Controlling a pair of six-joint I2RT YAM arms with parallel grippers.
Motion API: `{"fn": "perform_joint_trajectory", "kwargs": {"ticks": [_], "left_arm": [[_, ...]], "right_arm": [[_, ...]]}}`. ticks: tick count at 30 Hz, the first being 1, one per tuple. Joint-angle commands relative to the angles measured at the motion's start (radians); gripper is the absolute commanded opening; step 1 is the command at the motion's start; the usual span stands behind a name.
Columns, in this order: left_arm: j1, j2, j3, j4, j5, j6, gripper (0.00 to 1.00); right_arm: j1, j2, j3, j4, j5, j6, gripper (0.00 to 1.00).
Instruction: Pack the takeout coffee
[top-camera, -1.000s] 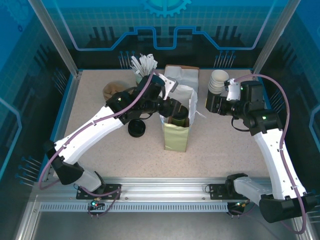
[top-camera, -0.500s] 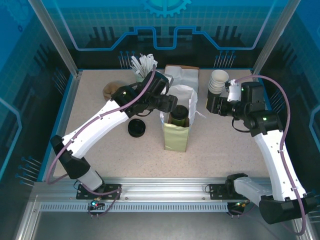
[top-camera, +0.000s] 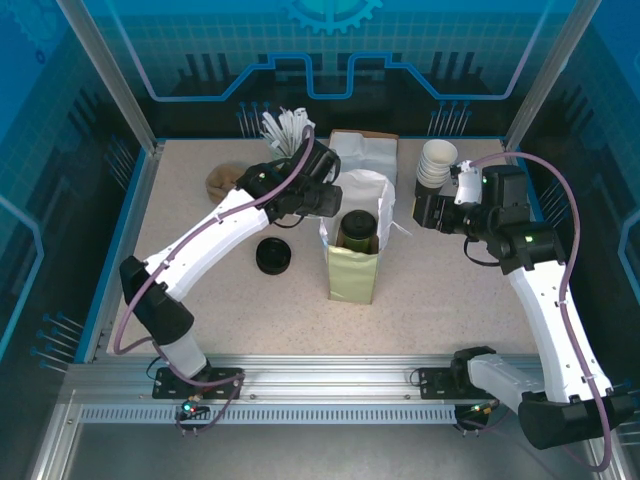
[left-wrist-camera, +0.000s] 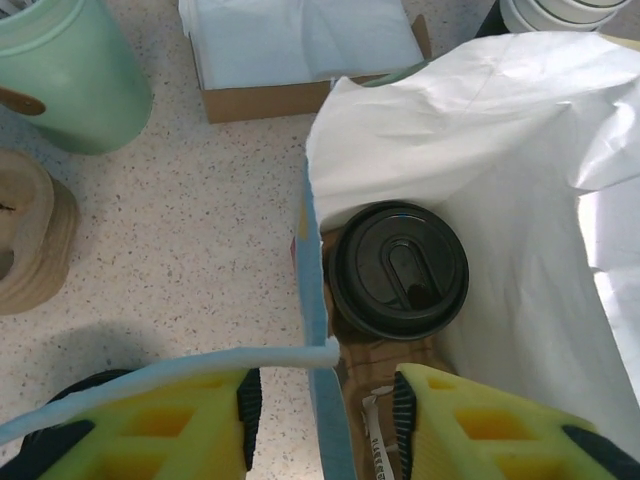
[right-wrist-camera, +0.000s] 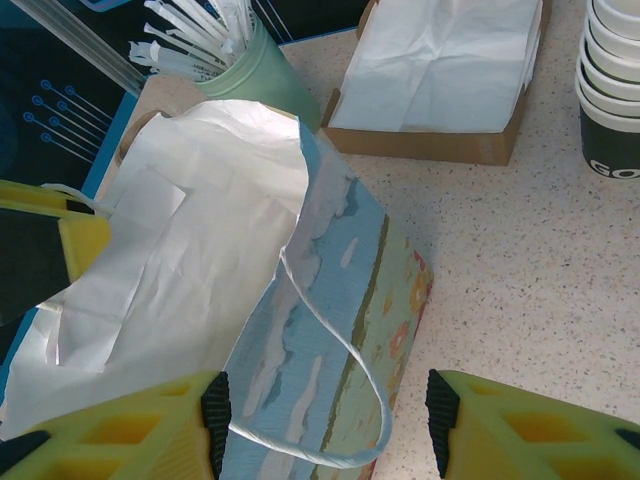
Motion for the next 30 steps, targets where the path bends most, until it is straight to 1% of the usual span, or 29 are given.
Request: {"fn": "perform_joint_trajectory", "kwargs": {"ticks": [1,6,7,9,10,17,23,30], "left_arm": [[0.005,0.009,-0.012,0.036,-0.005,-0.010,0.36],[0.013,0.004,-0.026,0.046,-0.004,-0.010,0.26],[0.016,0.000,-0.030,0.048,-0.004,-0.012,0.24],[0.025,-0.013,-0.039,0.053,-0.006,-0.015,0.15],[0.028,-0.019,-0.044,0.055,-0.008,-0.015,0.13],[0.070,-0.076,-0.086,0.067,-0.017,-0.016,0.08],[0.133,-0.126,-0.142,0.078,-0.020,-0.021,0.03],[0.191,-0.160,-0.181,0.076,-0.020,-0.023,0.01]], "right_arm": [[-0.017,-0.013,-0.014,0.005,0.011,0.000,0.56],[-0.018,-0.002,-0.014,0.009,0.010,0.001,0.56],[-0.017,0.001,-0.016,0.010,0.008,0.001,0.56],[-0.018,0.008,-0.015,0.014,-0.001,0.002,0.56],[-0.017,0.010,-0.016,0.017,-0.005,0.002,0.56],[-0.018,0.040,-0.007,0.050,-0.006,0.017,0.56],[-0.015,0.123,0.027,0.104,0.010,0.039,0.55],[0.023,0.274,0.137,0.145,0.110,0.057,0.55]]}}
